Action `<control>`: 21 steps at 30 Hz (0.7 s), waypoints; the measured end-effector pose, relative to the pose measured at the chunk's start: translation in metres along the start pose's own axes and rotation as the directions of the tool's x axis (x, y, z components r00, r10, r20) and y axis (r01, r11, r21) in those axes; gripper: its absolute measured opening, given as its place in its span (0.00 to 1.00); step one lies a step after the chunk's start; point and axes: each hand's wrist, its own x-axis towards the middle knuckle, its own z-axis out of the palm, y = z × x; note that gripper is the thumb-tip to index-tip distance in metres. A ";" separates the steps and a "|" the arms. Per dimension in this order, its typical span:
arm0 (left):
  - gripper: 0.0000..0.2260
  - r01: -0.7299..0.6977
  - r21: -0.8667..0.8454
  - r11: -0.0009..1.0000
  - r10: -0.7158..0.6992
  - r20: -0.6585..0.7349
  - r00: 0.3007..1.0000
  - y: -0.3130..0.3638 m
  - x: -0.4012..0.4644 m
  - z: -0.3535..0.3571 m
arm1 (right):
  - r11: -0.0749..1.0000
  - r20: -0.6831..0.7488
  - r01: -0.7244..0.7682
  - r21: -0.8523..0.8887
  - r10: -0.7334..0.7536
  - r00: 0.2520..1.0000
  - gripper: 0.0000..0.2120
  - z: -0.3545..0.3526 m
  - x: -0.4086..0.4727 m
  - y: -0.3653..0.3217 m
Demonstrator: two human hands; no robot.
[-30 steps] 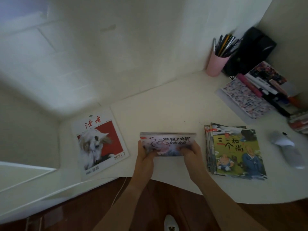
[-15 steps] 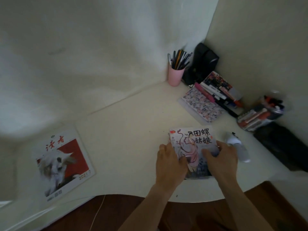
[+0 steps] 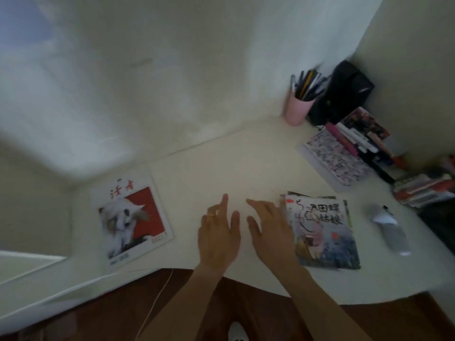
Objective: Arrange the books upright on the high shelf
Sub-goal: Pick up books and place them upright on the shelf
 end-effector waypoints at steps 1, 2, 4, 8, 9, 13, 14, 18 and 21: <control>0.24 0.041 0.035 0.999 -0.039 -0.060 0.997 -0.021 0.005 -0.014 | 0.998 0.054 0.044 0.044 -0.046 0.997 0.18 0.011 0.004 -0.019; 0.24 0.086 0.073 0.994 -0.078 -0.115 0.990 -0.044 0.010 -0.028 | 0.994 0.107 0.073 0.081 -0.082 0.991 0.18 0.024 0.008 -0.036; 0.23 0.188 0.141 0.972 -0.159 -0.193 0.968 -0.088 0.017 -0.060 | 0.985 0.208 0.099 0.143 -0.128 0.970 0.19 0.050 0.014 -0.072; 0.24 0.436 0.094 0.895 -0.404 -0.243 0.882 -0.163 0.019 -0.111 | 0.972 0.371 0.115 0.206 -0.186 0.910 0.21 0.104 0.023 -0.132; 0.24 0.481 0.052 0.875 -0.459 -0.228 0.859 -0.178 0.019 -0.118 | 0.972 0.400 0.110 0.206 -0.187 0.898 0.21 0.116 0.025 -0.143; 0.27 0.574 0.010 0.819 -0.562 -0.186 0.806 -0.218 0.025 -0.126 | 0.982 0.477 0.140 0.126 -0.183 0.860 0.21 0.143 0.028 -0.168; 0.27 0.573 -0.008 0.819 -0.565 -0.178 0.806 -0.221 0.027 -0.126 | 0.982 0.470 0.155 0.105 -0.186 0.863 0.19 0.146 0.028 -0.169; 0.27 0.529 -0.410 0.743 -0.605 -0.075 0.792 -0.220 0.031 -0.132 | 0.991 0.456 0.128 0.037 -0.131 0.880 0.17 0.151 0.030 -0.166; 0.21 0.373 -0.617 0.693 -0.484 -0.015 0.875 -0.219 0.027 -0.142 | 1.000 0.486 -0.011 0.014 0.002 0.874 0.21 0.148 0.040 -0.159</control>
